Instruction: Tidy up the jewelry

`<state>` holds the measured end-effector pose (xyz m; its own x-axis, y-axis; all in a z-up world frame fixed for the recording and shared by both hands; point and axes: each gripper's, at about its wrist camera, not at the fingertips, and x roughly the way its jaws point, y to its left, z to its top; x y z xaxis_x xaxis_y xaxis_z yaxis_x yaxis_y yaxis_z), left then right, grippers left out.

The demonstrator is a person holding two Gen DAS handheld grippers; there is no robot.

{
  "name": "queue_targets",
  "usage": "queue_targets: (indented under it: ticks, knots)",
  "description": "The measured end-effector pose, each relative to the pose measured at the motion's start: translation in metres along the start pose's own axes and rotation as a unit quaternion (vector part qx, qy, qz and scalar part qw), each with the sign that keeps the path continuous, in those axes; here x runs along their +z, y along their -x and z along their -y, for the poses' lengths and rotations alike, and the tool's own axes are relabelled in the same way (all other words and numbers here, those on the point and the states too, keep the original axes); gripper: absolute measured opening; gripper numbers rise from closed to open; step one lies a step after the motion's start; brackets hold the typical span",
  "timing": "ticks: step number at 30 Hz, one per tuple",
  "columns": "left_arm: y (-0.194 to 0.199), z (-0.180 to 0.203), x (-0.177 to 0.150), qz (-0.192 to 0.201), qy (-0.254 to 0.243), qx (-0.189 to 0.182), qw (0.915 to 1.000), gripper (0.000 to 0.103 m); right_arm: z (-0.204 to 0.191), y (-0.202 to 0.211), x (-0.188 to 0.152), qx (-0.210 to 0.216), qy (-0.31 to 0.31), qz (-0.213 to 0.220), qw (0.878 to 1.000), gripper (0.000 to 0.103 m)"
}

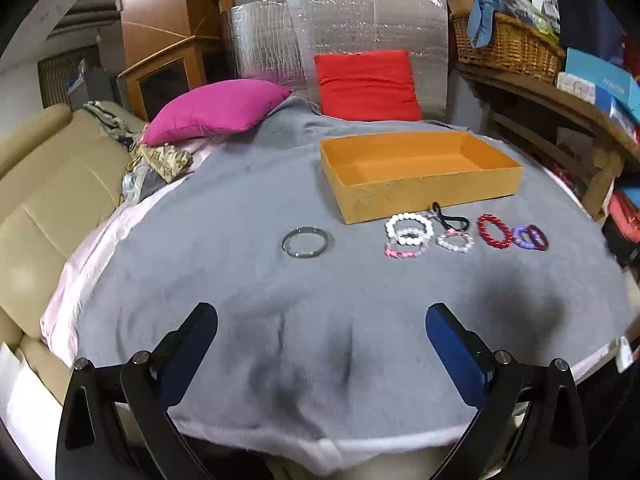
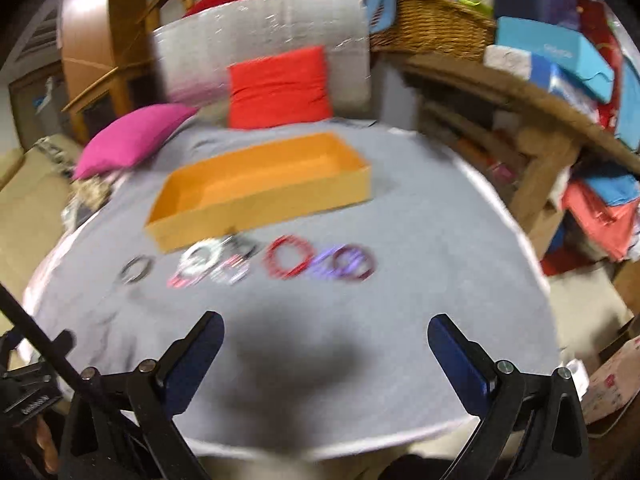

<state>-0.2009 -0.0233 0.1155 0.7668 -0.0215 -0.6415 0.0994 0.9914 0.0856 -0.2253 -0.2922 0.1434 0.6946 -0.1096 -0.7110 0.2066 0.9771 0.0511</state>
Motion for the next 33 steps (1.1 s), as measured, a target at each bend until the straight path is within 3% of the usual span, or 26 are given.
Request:
queue_targets:
  ticks: [5, 15, 33]
  knots:
    - [0.036, -0.004, -0.003, 0.023, 0.007, 0.043, 0.9988, 0.103, -0.027, 0.012, -0.016, 0.013, 0.013, -0.018, 1.0, 0.103]
    - [0.069, 0.0, -0.003, 0.033, 0.008, 0.05, 0.9981, 0.103, -0.023, 0.045, -0.027, -0.014, 0.002, 0.012, 1.0, 0.103]
    - [0.062, 0.01, 0.002, 0.032, -0.001, 0.058, 0.9978, 0.103, -0.022, 0.053, -0.024, -0.003, 0.005, 0.044, 0.999, 0.103]
